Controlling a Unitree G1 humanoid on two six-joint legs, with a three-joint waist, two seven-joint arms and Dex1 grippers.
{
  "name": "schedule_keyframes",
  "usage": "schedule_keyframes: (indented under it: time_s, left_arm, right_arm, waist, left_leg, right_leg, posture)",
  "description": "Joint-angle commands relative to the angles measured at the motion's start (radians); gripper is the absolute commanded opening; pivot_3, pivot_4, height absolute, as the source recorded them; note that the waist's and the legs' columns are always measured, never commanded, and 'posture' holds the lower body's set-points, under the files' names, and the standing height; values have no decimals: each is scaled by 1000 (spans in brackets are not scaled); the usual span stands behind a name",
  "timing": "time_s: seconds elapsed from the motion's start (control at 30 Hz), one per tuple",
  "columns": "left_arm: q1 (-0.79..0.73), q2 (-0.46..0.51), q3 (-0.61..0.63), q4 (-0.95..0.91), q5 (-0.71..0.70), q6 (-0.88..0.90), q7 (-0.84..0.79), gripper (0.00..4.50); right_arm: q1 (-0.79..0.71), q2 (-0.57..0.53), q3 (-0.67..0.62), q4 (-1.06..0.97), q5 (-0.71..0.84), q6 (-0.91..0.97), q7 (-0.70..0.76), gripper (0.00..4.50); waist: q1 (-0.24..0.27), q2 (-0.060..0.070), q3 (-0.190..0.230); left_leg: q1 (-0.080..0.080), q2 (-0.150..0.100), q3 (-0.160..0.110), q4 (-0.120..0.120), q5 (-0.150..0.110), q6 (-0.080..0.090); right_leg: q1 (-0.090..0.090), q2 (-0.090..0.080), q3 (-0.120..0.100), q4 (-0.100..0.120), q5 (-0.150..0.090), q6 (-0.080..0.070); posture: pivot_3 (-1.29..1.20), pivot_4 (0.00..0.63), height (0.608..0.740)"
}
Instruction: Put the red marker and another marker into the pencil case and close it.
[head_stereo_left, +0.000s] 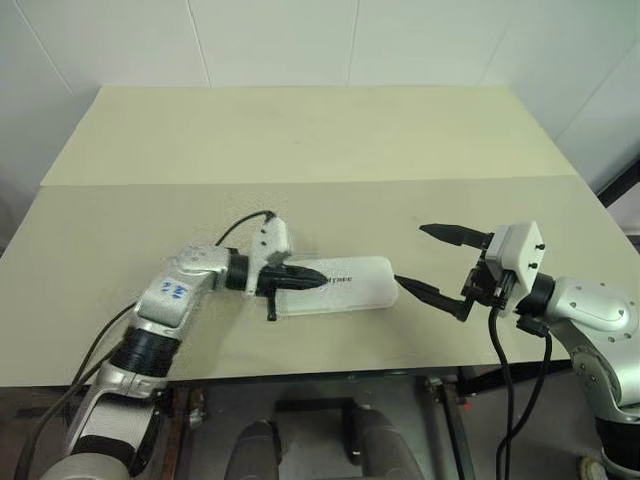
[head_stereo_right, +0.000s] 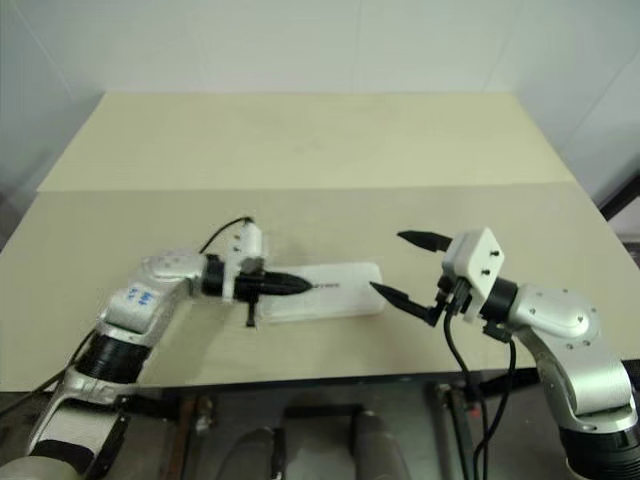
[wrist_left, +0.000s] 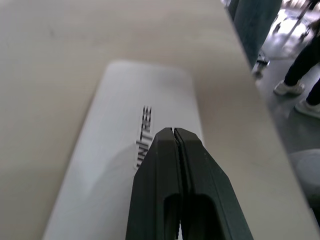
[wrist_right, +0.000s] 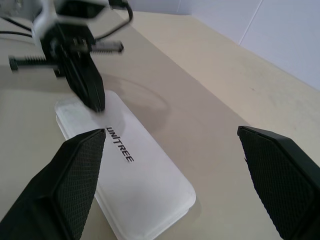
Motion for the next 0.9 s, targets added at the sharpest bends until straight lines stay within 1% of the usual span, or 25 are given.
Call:
schedule_keyframes:
  time_s: [0.03, 0.13, 0.17, 0.27, 0.3, 0.33, 0.4, 0.47, 0.63, 0.9]
  left_arm:
    - [27, 54, 127, -72, -85, -18, -24, 207]
    - [70, 109, 215, -106, -123, -13, -18, 926]
    - [82, 119, 233, -115, -130, -13, -10, 1339]
    - [123, 139, 274, -147, -138, -36, 0, 2391]
    - [134, 140, 283, -157, -138, -51, 3, 2756]
    - [142, 137, 293, -163, -139, -64, 8, 3018]
    - [155, 132, 305, -180, -150, -65, 22, 3803]
    - [164, 129, 303, -197, -160, -56, 34, 4460]
    - [170, 105, 284, -237, -161, -47, 90, 4460]
    - [197, 113, 278, -259, -177, -33, 103, 4460]
  right_arm:
    - [-1, -3, -13, 9, 13, -13, 17, 4500]
    - [0, -8, -17, 32, 15, -22, 38, 4500]
    - [1, -10, -19, 36, 17, -23, 45, 4500]
    - [1, -12, -26, 47, 23, -25, 65, 4500]
    - [0, -13, -29, 51, 25, -26, 72, 4500]
    - [-2, -13, -29, 53, 27, -26, 77, 4500]
    - [-13, -14, -28, 63, 30, -26, 88, 4500]
    - [-23, -18, -30, 79, 32, -32, 105, 4500]
    - [-46, -32, -46, 123, 35, -42, 143, 4500]
    - [-37, -54, -56, 135, 21, -50, 143, 4500]
  waist:
    - [1, 0, 0]
    - [3, 0, 0]
    - [3, 0, 0]
    - [5, 0, 0]
    - [6, 0, 0]
    - [7, 0, 0]
    - [9, 0, 0]
    - [8, 0, 0]
    - [8, 0, 0]
    - [7, 0, 0]
  left_leg:
    - [0, 0, 0, -1, 0, 0]
    - [0, 0, 0, -1, 0, 0]
    - [0, 0, 0, -1, 0, 0]
    - [-1, 0, 0, 0, 0, 0]
    - [-1, 0, 0, 0, 0, 0]
    - [-1, 0, 0, 0, 0, 0]
    - [-1, 0, 0, 0, 0, 0]
    - [-1, 0, 1, 0, 0, 0]
    - [-1, 0, 1, 0, 0, 0]
    - [-1, 0, 1, 0, 0, 0]
  right_leg:
    - [-1, 0, 0, 1, 0, 0]
    - [-1, 0, -1, 1, 0, 0]
    - [-1, 0, -1, 1, 0, 0]
    - [-1, 0, -1, 0, 0, 0]
    - [-1, -1, -1, 0, 0, 0]
    - [-1, -1, -1, -1, 0, 0]
    - [-1, -1, -1, -1, -1, -1]
    - [-1, -1, -1, -1, -1, -1]
    - [-1, 0, -1, -1, -1, -1]
    - [-1, 0, -1, -1, -1, -1]
  posture:
    - [0, 150, 740]
    - [0, 150, 740]
    - [0, 150, 740]
    - [0, 150, 740]
    - [0, 150, 740]
    - [0, 150, 740]
    - [0, 150, 740]
    - [0, 150, 740]
    - [0, 150, 740]
    - [0, 150, 740]
